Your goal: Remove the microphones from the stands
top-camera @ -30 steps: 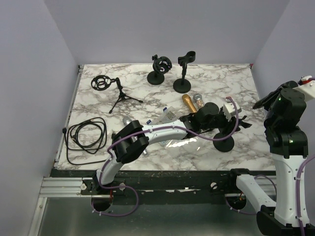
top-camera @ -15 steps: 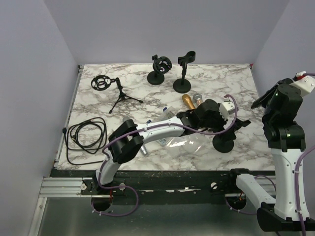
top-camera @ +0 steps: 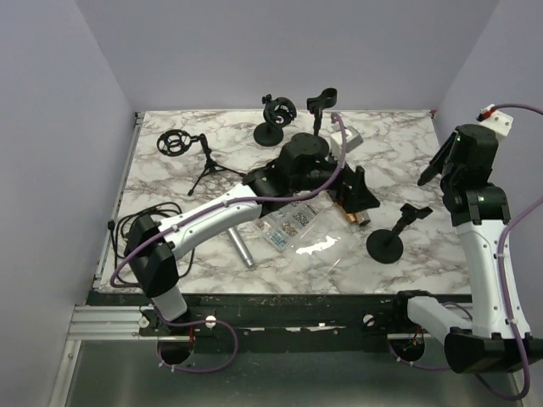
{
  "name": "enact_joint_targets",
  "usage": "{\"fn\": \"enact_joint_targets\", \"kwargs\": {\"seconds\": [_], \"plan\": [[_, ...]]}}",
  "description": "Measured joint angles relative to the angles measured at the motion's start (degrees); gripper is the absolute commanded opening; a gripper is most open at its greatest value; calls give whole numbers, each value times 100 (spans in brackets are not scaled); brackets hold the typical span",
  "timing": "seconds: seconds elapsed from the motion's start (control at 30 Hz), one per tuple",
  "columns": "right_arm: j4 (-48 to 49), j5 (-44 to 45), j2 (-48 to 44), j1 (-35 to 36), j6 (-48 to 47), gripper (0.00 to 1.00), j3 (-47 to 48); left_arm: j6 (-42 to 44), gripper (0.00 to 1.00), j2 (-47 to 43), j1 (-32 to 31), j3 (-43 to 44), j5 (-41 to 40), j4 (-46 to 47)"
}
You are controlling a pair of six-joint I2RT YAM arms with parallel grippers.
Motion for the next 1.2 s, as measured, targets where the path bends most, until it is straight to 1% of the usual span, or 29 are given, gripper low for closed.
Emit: {"fn": "enact_joint_targets", "kwargs": {"seconds": [0.13, 0.2, 0.33, 0.5, 0.6, 0.73, 0.87, 1.0, 1.2], "plan": [[74, -214, 398, 0, -90, 1, -11, -306, 97, -588, 457, -564, 238, -109], [87, -332, 568, 0, -116, 1, -11, -321, 97, -861, 623, -706, 260, -463], [118, -612, 1003, 0, -208, 1, 20, -197, 98, -1462, 841, -693, 278, -1193], [-22, -931, 1862, 0, -332, 1, 404, 374, 98, -2251, 1152, -529, 190, -1991], [-136, -988, 2275, 61, -387, 1, 599, 935, 99, -2723, 1272, -564, -208, -2374], [-334, -988, 2682, 260, -413, 1, 826, 1370, 98, -3272, 1309, -949, -750, -2494], [-466, -984, 3040, 479, -413, 1, 933, 1585, 98, -3595, 1316, -1368, -988, -2404], [-702, -968, 3480, 656, -426, 1, 1130, 1672, 98, -3751, 1316, -1580, -1228, -2356], [-918, -946, 3974, 820, -553, 1, 1193, 1714, 99, -3788, 1316, -1611, -1460, -2312]]}}
